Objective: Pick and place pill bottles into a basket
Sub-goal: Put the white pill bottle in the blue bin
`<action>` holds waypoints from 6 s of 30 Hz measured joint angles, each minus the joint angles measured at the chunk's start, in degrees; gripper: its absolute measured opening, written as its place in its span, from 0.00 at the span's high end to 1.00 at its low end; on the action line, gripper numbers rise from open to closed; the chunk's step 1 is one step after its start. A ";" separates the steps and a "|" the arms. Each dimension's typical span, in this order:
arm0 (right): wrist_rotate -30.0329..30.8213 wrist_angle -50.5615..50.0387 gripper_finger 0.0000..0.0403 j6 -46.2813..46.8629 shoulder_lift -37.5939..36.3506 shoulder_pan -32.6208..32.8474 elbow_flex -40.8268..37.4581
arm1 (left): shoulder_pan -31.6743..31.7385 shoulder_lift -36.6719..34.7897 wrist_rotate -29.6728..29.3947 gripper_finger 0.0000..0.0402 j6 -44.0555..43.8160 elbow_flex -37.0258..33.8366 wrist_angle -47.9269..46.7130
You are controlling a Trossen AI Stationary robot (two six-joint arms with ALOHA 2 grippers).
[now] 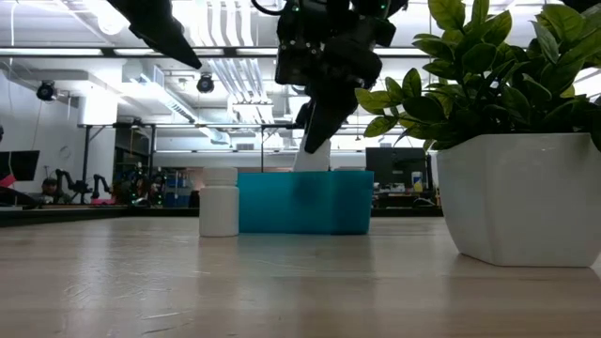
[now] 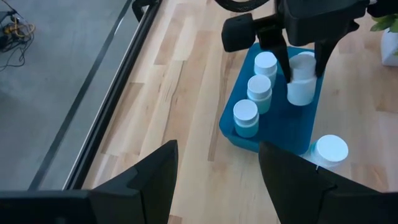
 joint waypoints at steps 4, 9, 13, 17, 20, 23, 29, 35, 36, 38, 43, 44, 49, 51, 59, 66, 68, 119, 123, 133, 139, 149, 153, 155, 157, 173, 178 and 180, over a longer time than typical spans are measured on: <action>0.02 0.48 0.64 0.00 0.02 0.00 0.00 | 0.00 0.00 0.00 0.49 -0.02 0.00 0.01; 0.71 0.46 0.64 -0.09 1.57 -0.07 2.22 | 0.00 0.00 0.00 0.49 -0.04 0.00 0.02; 0.94 -2.54 0.64 -0.68 3.57 -0.08 5.43 | 0.00 0.00 0.00 0.49 -0.07 0.00 0.02; 1.10 -6.07 0.64 -0.99 5.25 -0.09 8.74 | 0.00 -0.05 0.01 0.49 -0.07 0.00 0.02; 1.16 -7.88 0.64 -1.09 6.71 -0.09 10.54 | 0.00 -0.07 0.00 0.49 -0.07 0.00 0.00; 1.59 -8.67 0.64 -1.11 8.08 -0.09 10.99 | 0.00 -0.07 0.02 0.49 -0.07 0.00 -0.02; 3.21 -9.58 0.64 -0.81 9.07 -0.09 11.05 | 0.00 -0.07 0.02 0.49 -0.07 0.00 -0.11; 4.57 -10.10 0.64 -0.46 9.16 -0.05 11.06 | 0.00 -0.04 0.02 0.49 -0.07 0.00 -0.11; 4.57 -10.06 0.64 -0.44 9.16 -0.02 11.06 | 0.00 -0.04 0.02 0.49 -0.07 0.00 -0.09; 4.57 -9.89 0.64 -0.47 9.16 0.03 11.06 | 0.00 -0.04 0.02 0.49 -0.09 0.00 -0.10; 4.57 -9.65 0.64 -0.47 9.16 0.17 11.06 | 0.00 -0.04 0.02 0.49 -0.11 0.00 -0.09; 4.57 -9.63 0.64 -0.48 9.16 0.17 11.03 | 0.00 -0.04 0.02 0.49 -0.11 0.00 -0.09; 4.62 -9.18 0.64 -0.93 9.16 0.28 10.87 | 0.00 -0.04 0.02 0.49 -0.13 0.00 -0.09; 4.63 -8.56 0.64 -0.92 9.16 0.31 10.70 | 0.00 -0.04 0.02 0.49 -0.12 0.00 -0.09; 4.61 -8.01 0.64 -1.09 9.16 0.31 10.51 | 0.00 -0.04 0.02 0.49 -0.11 0.00 -0.09; 4.58 -8.01 0.64 -0.81 9.35 0.53 10.49 | 0.00 -0.04 0.02 0.49 -0.11 0.00 -0.11; 4.57 -8.12 0.64 -0.69 9.71 0.69 10.49 | 0.00 -0.04 0.02 0.49 -0.11 0.00 -0.11; 3.88 -10.96 0.44 -1.72 10.36 1.72 20.14 | 0.00 -0.11 0.06 0.49 -1.51 0.00 -2.49; 3.78 -13.39 0.44 -1.83 10.34 2.34 22.82 | 0.00 -0.11 0.07 0.49 -1.51 0.00 -2.60; 3.92 -19.00 0.44 -3.91 10.20 4.91 24.39 | -1.65 -0.13 0.75 0.49 0.05 -1.33 -4.15; 3.93 -17.90 0.44 -4.56 7.92 5.07 24.37 | -4.23 -0.11 2.27 0.49 0.07 -4.04 -0.70; 9.74 -16.16 0.46 -5.54 -4.32 4.28 23.18 | -5.31 0.55 5.23 0.49 0.07 -4.33 4.37; 10.21 -13.82 0.47 -5.64 -10.38 4.02 19.82 | -5.37 2.84 8.09 0.49 0.05 -4.48 4.89; 10.21 -11.90 0.48 -5.37 -13.74 3.68 16.86 | -5.67 4.25 8.30 0.49 0.08 -4.46 5.03; 10.20 -9.68 0.49 -5.28 -17.18 3.12 12.93 | -6.06 5.96 8.33 0.49 0.10 -4.46 5.46; 9.57 27.41 0.67 -5.85 -44.37 0.24 -27.36 | -8.70 1.30 8.79 0.49 4.62 -4.48 13.23; 5.27 33.91 0.78 -3.66 -52.47 -0.09 -38.26 | -9.76 -2.15 10.96 0.49 4.73 -6.73 15.51; 3.97 35.53 0.83 -1.99 -55.26 -0.13 -41.80 | -9.88 -3.16 11.13 0.49 4.90 -8.29 16.75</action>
